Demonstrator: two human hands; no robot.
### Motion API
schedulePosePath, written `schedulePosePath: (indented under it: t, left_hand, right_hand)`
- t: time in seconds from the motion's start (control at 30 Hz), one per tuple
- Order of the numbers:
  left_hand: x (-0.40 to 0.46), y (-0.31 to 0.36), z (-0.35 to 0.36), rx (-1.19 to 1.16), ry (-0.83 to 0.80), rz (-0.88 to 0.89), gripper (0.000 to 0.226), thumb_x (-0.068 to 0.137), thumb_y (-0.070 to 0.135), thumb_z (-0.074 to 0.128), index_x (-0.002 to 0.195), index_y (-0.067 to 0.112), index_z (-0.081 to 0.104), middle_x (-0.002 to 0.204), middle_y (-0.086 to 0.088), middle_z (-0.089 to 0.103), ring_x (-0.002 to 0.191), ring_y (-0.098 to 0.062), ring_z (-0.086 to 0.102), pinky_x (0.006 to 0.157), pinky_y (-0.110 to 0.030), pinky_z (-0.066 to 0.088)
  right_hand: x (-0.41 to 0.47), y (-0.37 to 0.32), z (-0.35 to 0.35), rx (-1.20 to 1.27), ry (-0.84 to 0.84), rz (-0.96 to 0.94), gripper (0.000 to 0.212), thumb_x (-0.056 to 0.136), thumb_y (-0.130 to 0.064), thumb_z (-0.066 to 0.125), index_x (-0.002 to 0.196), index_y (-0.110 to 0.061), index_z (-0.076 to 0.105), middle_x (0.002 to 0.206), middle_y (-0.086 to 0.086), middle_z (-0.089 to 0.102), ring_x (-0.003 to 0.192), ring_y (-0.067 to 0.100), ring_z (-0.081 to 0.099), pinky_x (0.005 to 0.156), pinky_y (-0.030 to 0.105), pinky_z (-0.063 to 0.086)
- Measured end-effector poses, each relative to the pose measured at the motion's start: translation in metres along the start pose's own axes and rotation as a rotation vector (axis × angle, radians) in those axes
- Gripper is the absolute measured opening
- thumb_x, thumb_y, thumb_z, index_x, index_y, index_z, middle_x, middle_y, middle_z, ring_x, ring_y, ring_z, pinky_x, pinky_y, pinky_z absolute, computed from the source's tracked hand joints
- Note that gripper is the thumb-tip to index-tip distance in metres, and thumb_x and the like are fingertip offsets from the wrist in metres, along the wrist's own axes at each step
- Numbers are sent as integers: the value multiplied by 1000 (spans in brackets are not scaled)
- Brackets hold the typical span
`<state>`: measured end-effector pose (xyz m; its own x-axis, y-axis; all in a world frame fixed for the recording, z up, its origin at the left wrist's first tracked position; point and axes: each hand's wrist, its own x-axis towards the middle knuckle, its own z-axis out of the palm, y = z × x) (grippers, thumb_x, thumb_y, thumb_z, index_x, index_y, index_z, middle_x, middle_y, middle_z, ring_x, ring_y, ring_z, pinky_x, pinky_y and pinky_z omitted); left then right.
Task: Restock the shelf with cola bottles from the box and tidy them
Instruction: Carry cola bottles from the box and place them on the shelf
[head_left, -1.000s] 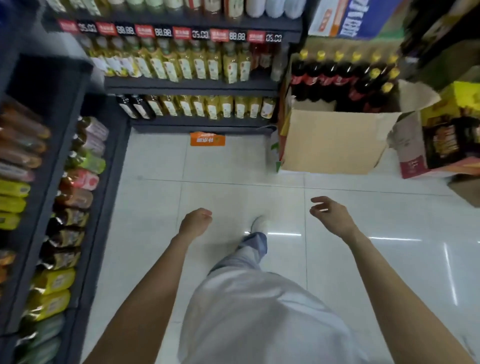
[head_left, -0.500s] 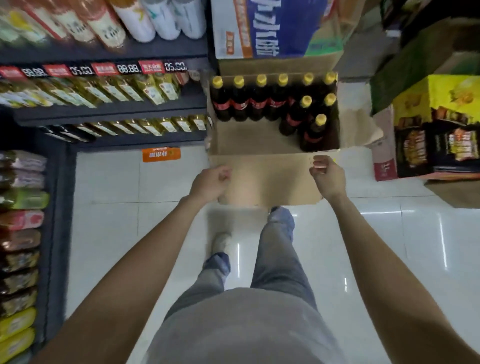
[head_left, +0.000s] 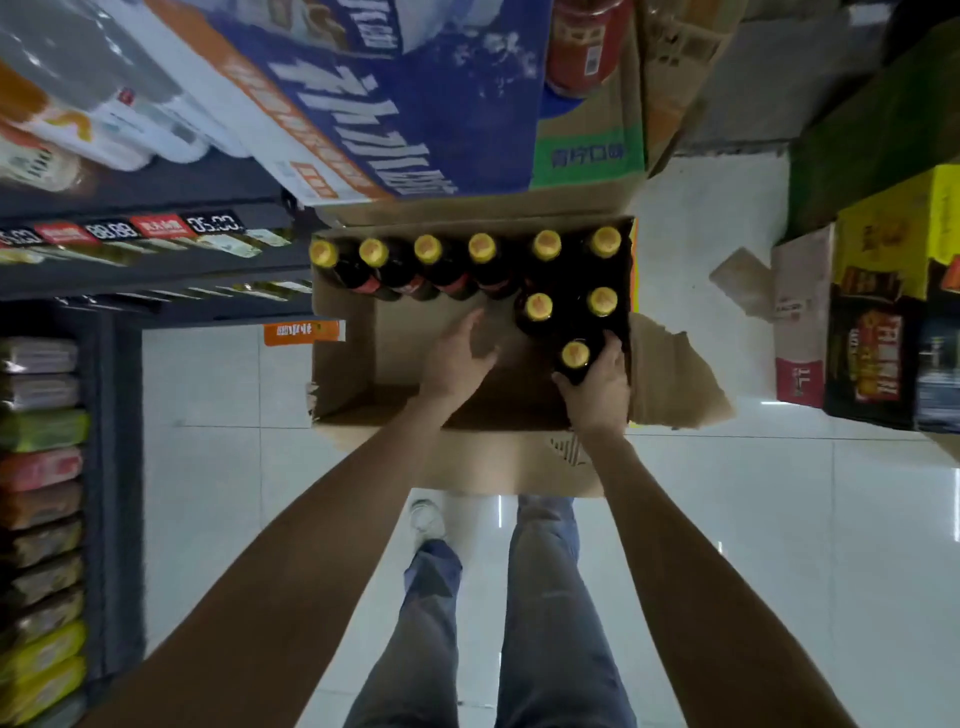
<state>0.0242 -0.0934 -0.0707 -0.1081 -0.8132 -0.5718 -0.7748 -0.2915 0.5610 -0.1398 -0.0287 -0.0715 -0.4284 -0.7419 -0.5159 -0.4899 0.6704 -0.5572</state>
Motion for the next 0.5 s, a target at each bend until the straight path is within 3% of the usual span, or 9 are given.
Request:
schedulePosePath:
  t: [0.07,0.17,0.27,0.37,0.5]
  left_hand:
    - [20,9,18,-113,-1,-31,65,84,19,71,141,14,40,139,-4,50,130,-20,44,105,-28,35]
    - [42,16,43,-187,-24,-36,74,76,18,78,140,18,40,140,-3,49,131,-19,43,108,-35,36]
    - [54,22,61,-234,13,-31,78,71,17,82,138,16,41,139,-4,50,130,-19,44,105,-31,37]
    - [57,20,70,-216,64,-18,75,70,22,83,134,20,45,133,0,56,125,-16,49,97,-25,38]
    - [44,9,64,-172,97,35,69,67,28,81,128,27,49,123,7,63,117,-13,56,95,-29,46]
  right_hand:
    - [10,3,6,20,3,23,71,75,-17,78,131,-4,36,130,19,49,116,37,52,90,43,44]
    - [16,9,13,70,15,-1,69,70,-17,81,124,-4,39,123,17,54,109,35,55,81,40,46]
    - [18,14,18,102,5,-13,67,71,-14,79,122,-7,37,121,15,56,107,35,57,79,40,47]
    - [20,17,17,110,18,-5,63,74,-7,74,123,-8,35,114,17,60,102,37,59,76,40,48]
    - [14,16,8,112,9,-7,60,75,-7,72,123,-7,36,111,16,63,98,35,61,70,31,43]
